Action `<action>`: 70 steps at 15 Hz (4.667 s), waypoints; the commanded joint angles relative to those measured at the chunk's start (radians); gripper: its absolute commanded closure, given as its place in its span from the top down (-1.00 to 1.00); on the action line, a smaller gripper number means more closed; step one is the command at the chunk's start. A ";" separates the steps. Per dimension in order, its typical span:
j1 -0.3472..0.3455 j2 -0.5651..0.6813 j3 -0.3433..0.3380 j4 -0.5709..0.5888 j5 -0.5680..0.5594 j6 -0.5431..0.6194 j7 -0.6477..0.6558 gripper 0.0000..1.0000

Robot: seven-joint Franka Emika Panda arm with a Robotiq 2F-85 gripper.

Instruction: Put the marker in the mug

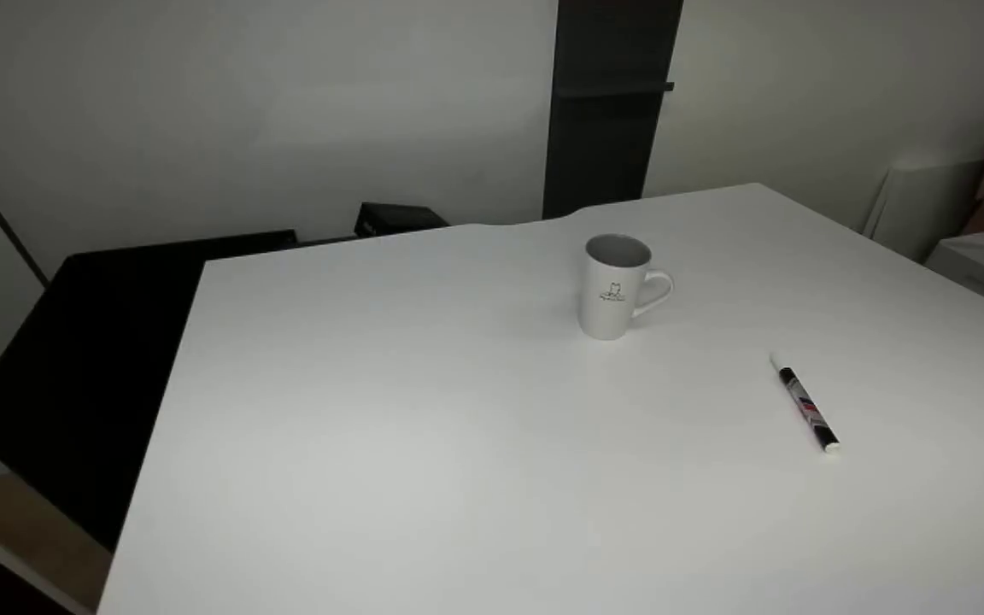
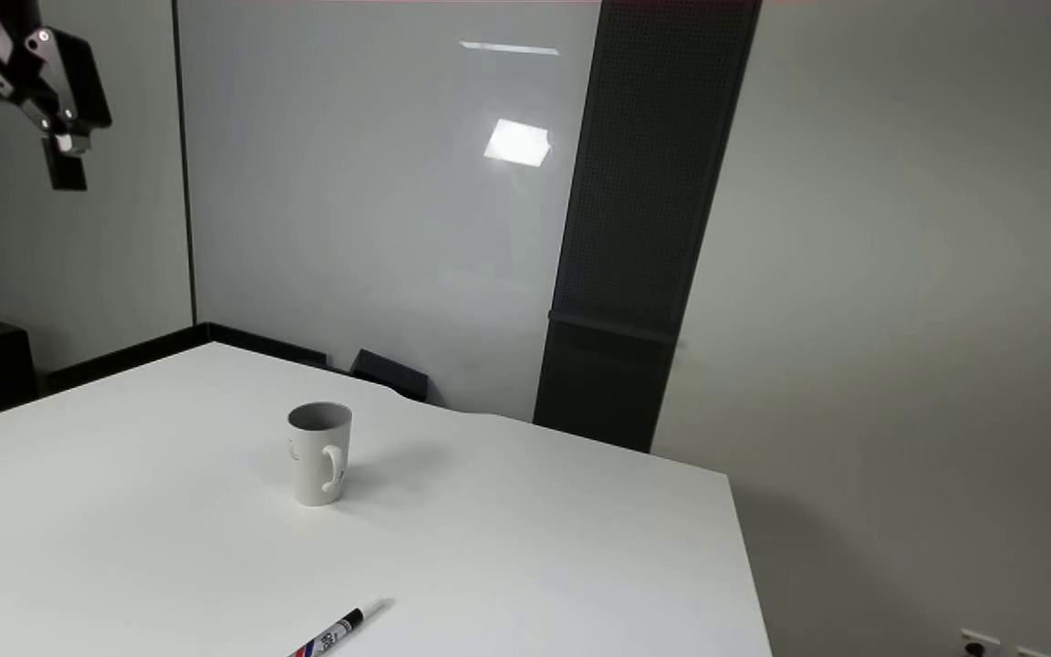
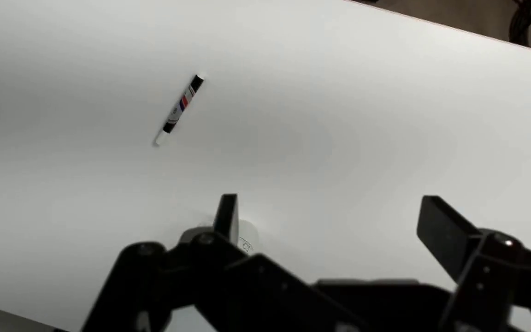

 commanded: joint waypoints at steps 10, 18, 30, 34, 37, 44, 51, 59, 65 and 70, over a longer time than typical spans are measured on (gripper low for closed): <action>-0.098 0.188 -0.124 -0.094 -0.039 0.334 0.274 1.00; -0.134 0.269 -0.213 -0.270 -0.046 0.588 0.281 1.00; -0.162 0.372 -0.287 -0.309 0.061 0.656 0.150 1.00; -0.163 0.405 -0.297 -0.310 0.030 0.709 0.189 1.00; -0.163 0.455 -0.311 -0.315 0.023 0.796 0.190 1.00; -0.137 0.581 -0.312 -0.313 0.095 0.937 0.173 1.00; -0.089 0.674 -0.381 -0.306 0.066 1.006 0.193 1.00; -0.126 0.737 -0.337 -0.309 0.160 1.050 0.139 1.00; -0.119 0.734 -0.333 -0.321 0.175 1.086 0.132 0.09; -0.144 0.738 -0.287 -0.318 0.210 1.097 0.112 0.68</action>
